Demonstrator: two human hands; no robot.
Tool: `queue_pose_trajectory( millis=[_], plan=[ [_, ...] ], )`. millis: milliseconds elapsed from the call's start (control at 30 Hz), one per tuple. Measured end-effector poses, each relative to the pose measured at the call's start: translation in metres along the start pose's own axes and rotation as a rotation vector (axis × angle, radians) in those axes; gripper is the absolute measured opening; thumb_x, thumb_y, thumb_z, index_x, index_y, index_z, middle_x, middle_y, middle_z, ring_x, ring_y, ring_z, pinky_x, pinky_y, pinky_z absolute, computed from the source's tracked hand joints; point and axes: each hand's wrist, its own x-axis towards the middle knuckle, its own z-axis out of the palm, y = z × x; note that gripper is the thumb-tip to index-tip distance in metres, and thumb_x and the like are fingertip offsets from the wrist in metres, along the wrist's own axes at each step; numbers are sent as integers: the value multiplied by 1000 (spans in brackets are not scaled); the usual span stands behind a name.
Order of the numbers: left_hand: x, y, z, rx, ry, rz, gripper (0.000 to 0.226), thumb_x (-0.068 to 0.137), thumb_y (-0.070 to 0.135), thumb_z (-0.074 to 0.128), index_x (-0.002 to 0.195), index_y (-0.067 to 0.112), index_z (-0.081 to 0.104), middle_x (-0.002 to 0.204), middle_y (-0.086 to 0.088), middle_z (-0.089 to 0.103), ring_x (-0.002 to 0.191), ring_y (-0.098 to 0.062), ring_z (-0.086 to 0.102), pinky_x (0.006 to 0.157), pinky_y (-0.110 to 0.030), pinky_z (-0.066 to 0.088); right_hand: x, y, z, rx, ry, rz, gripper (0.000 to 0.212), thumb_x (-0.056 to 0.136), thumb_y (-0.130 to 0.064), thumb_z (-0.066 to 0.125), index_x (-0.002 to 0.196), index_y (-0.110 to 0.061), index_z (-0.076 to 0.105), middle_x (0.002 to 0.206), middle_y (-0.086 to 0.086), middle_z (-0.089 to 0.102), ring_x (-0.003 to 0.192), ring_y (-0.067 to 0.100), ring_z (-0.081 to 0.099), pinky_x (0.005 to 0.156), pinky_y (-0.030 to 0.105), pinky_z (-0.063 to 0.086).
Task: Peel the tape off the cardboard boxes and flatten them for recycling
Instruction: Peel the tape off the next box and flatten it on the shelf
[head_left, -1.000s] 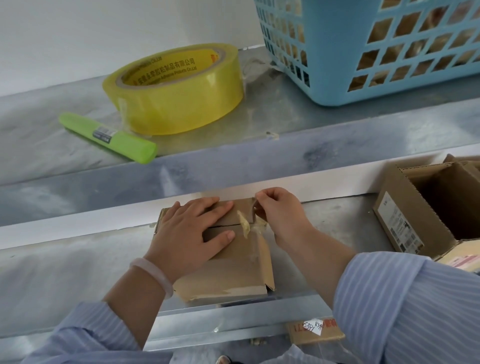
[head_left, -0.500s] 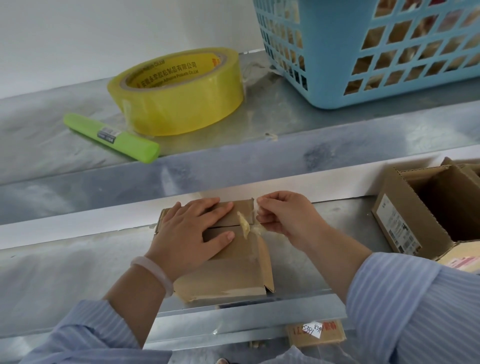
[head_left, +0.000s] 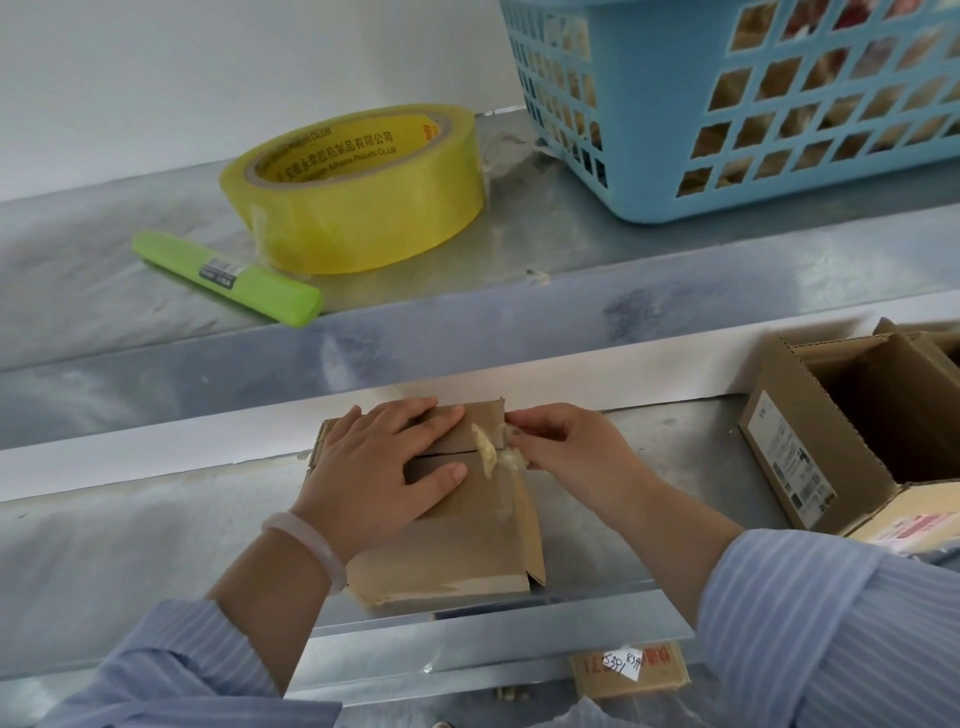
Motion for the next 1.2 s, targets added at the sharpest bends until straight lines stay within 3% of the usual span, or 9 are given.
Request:
queue_pose_trajectory(
  millis=[167, 300, 400, 533, 700, 933, 1000, 1100, 1200],
  plan=[
    [1, 0, 1, 1, 3, -1, 69, 78, 81, 15, 142, 56, 26, 150, 23, 29, 138, -8, 27, 117, -41, 11, 2, 2, 6, -18, 106, -25, 11, 78, -22, 78, 85, -27, 70, 76, -4, 74, 75, 12, 71, 80, 37, 59],
    [2, -1, 2, 2, -1, -12, 71, 78, 82, 14, 143, 56, 25, 151, 23, 28, 139, -8, 26, 118, -41, 10, 0, -3, 2, -137, 107, -103, 9, 83, -25, 73, 75, -29, 69, 73, -9, 71, 69, 7, 68, 62, 14, 51],
    [3, 0, 1, 4, -2, -21, 72, 77, 82, 14, 143, 55, 25, 151, 22, 27, 139, -8, 26, 118, -42, 10, -2, -3, -1, -171, 52, -145, 16, 89, -18, 65, 77, -28, 65, 78, -9, 70, 73, 6, 67, 66, 12, 50],
    [2, 1, 2, 16, 3, -12, 71, 77, 82, 14, 143, 56, 24, 150, 23, 28, 138, -7, 26, 117, -41, 10, -7, -1, -1, 237, -83, -24, 14, 94, -2, 56, 83, -9, 62, 78, 7, 67, 70, 14, 65, 73, 29, 58],
    [1, 0, 2, 5, -5, -5, 71, 77, 82, 14, 143, 56, 24, 150, 24, 27, 139, -7, 24, 118, -41, 8, -7, -5, 2, 591, -155, 203, 7, 88, -3, 66, 85, -9, 62, 72, 9, 66, 59, 15, 62, 59, 30, 57],
    [3, -2, 4, 11, 6, -12, 72, 77, 82, 13, 143, 55, 25, 151, 23, 28, 139, -8, 25, 118, -42, 10, -5, -12, 5, -16, 113, 30, 9, 85, -20, 72, 78, -17, 74, 68, -2, 71, 61, 9, 69, 59, 32, 61],
    [3, -1, 4, 9, 19, -29, 72, 77, 82, 13, 143, 55, 26, 150, 22, 29, 139, -8, 26, 118, -42, 10, -9, -16, 8, -138, 110, 0, 20, 91, -33, 61, 80, -20, 71, 69, -5, 71, 63, 8, 69, 64, 36, 61],
    [6, 3, 5, 18, 45, -62, 73, 76, 82, 11, 142, 55, 28, 150, 20, 32, 138, -10, 29, 117, -42, 11, -16, -28, 15, -388, 120, -85, 38, 75, -67, 56, 94, -33, 58, 80, -14, 64, 73, 2, 62, 62, 26, 51],
    [7, 7, 7, 22, 63, -82, 73, 77, 81, 10, 142, 54, 29, 150, 18, 33, 139, -11, 29, 117, -43, 11, -16, -38, 20, -667, 99, -166, 41, 71, -68, 61, 86, -31, 50, 85, -12, 55, 78, 7, 54, 64, 29, 45]
  ],
)
